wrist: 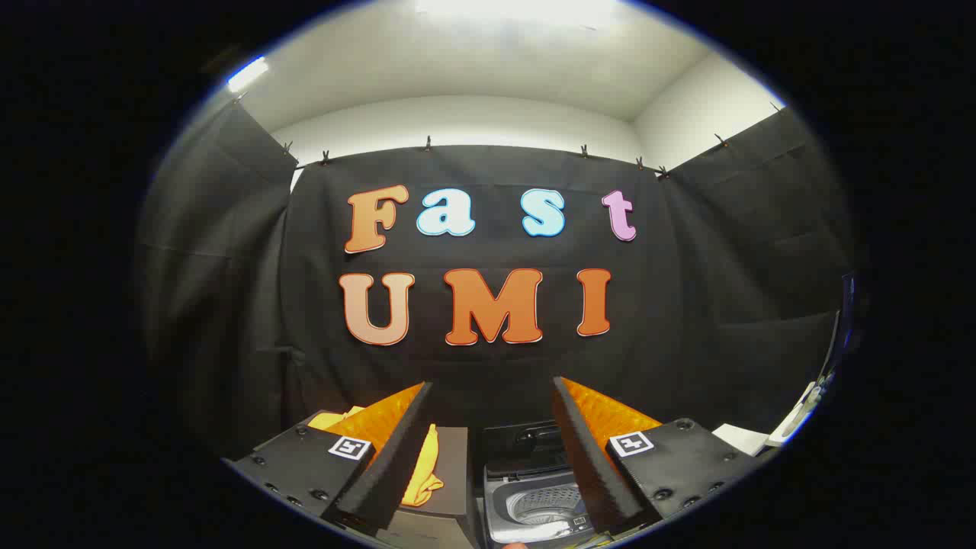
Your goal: Put the clothes into the washing machine and then close the washing machine lid.
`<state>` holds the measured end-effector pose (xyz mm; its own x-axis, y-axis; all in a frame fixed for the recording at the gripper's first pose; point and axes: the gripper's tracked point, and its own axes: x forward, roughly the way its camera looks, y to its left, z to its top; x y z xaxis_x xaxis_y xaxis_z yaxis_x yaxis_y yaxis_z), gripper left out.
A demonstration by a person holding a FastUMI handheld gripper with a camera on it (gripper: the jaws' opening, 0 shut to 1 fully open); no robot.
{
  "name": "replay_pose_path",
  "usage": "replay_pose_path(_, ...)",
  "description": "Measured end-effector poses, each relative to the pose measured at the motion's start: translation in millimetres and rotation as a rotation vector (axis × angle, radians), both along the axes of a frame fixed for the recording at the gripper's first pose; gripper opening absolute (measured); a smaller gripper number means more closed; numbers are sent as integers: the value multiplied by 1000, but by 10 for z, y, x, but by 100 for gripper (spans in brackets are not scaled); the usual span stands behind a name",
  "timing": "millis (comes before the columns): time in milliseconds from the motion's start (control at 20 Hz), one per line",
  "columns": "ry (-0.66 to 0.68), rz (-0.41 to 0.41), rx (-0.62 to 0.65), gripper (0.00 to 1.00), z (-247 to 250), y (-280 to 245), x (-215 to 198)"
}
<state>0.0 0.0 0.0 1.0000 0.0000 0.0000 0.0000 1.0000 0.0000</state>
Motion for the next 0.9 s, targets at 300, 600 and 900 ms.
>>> replay_pose_path(300, 12, 13, 12, 98, -32, -9, 81)
replay_pose_path(600, 7, 17, 1, 98, -15, 12, 199)
replay_pose_path(900, 5, 20, 19, 98, -63, -12, 253)
